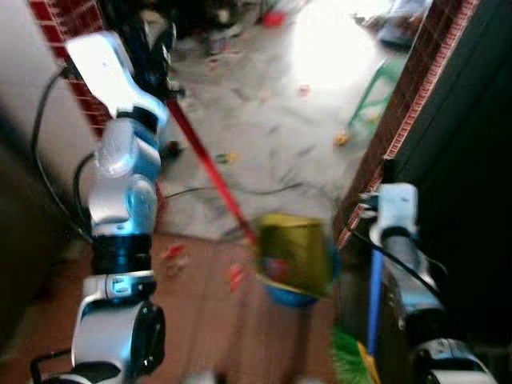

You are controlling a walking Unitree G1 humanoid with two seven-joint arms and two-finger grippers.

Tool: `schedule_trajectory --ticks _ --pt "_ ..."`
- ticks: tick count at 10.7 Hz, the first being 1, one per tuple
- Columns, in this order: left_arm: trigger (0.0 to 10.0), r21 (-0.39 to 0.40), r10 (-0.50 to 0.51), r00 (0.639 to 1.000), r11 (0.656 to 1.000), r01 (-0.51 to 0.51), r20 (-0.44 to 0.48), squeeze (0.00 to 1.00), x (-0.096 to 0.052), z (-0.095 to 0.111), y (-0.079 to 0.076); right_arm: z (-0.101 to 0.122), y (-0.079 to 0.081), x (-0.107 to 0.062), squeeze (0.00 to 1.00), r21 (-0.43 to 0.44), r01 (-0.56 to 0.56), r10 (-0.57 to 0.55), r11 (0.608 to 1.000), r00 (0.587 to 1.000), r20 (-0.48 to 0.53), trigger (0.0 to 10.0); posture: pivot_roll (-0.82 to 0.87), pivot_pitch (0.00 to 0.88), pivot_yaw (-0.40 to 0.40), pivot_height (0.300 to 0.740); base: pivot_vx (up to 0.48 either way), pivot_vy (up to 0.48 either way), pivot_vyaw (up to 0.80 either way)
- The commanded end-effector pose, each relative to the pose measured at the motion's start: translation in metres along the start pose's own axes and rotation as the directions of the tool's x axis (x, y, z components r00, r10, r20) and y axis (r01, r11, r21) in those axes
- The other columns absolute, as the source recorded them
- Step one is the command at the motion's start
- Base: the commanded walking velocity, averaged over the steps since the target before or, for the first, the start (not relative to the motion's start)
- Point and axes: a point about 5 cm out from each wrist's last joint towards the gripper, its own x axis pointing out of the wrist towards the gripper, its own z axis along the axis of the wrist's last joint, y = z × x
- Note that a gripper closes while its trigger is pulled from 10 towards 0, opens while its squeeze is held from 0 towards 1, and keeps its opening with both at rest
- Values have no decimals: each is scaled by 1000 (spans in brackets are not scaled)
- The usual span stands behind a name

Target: Sweep floor

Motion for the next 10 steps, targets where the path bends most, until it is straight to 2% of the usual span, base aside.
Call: schedule_trajectory --ticks 1,5,8,10 --pt "10000 41 14 997 999 -17 70 0 3 16 5 7 3 1 0 -16 -19 19 1000 999 34 10000 -28 20 12 740 409 0 0" --pt "10000 72 12 996 997 -18 87 0 2 16 3 6 3 1 0 -25 -27 28 999 999 33 10000 -30 16 7 740 0 0 0" --pt "10000 166 -46 994 986 29 102 0 -1 12 -8 7 2 2 0 -28 -30 31 999 999 34 10000 -32 15 5 740 0 0 0" --pt "10000 272 -126 984 958 89 122 0 -6 3 -24 7 4 2 0 -25 -32 33 999 999 34 10000 -30 16 4 740 0 0 0"
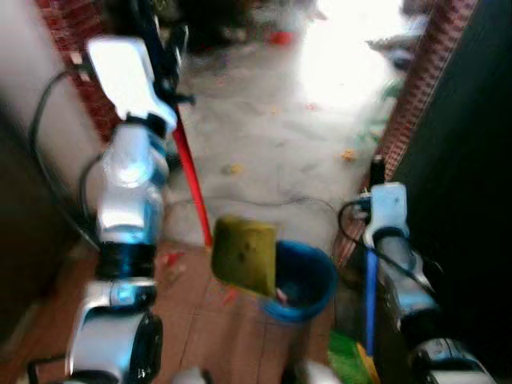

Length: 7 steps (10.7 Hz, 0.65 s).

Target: Sweep floor

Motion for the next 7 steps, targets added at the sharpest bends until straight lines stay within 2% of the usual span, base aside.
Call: schedule_trajectory --ticks 1,2,4,5,7 --pt "10000 40 -21 998 999 19 54 0 2 5 -8 9 1 3 0 -13 3 -2 1000 999 38 10000 -33 18 4 740 0 0 0" --pt "10000 71 -36 997 997 31 69 0 0 2 -19 9 1 2 0 -12 3 -3 1000 999 38 10000 -38 20 6 740 0 0 0" --pt "10000 84 -64 992 995 55 110 0 3 5 -34 7 -2 0 0 -12 11 -11 1000 999 36 10000 -43 25 11 740 0 0 0" --pt "10000 85 -52 990 995 41 132 0 6 10 -32 7 -2 0 0 -12 13 -12 1000 999 36 10000 -44 27 13 740 0 0 0" --pt "10000 86 29 975 995 -49 222 0 16 34 -20 5 1 -1 0 -9 8 -8 1000 999 33 10000 -37 28 12 740 0 0 0"
